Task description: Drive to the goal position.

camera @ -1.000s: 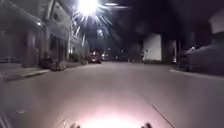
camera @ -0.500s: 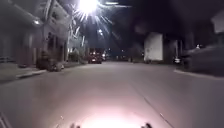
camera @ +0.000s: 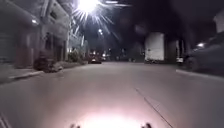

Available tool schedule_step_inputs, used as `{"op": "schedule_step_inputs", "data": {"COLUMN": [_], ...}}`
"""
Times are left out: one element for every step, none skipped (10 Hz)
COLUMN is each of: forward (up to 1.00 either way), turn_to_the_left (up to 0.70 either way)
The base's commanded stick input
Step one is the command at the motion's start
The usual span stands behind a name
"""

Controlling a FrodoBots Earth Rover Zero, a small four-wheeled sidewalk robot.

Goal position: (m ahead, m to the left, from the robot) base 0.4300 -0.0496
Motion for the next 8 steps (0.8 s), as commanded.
{"op": "schedule_step_inputs", "data": {"forward": [0.7,0.7,0.7,0.7,0.7,0.7,0.7,0.7], "turn_to_the_left": [0.0,0.0,0.0,0.0,0.0,0.0,0.0,0.0]}}
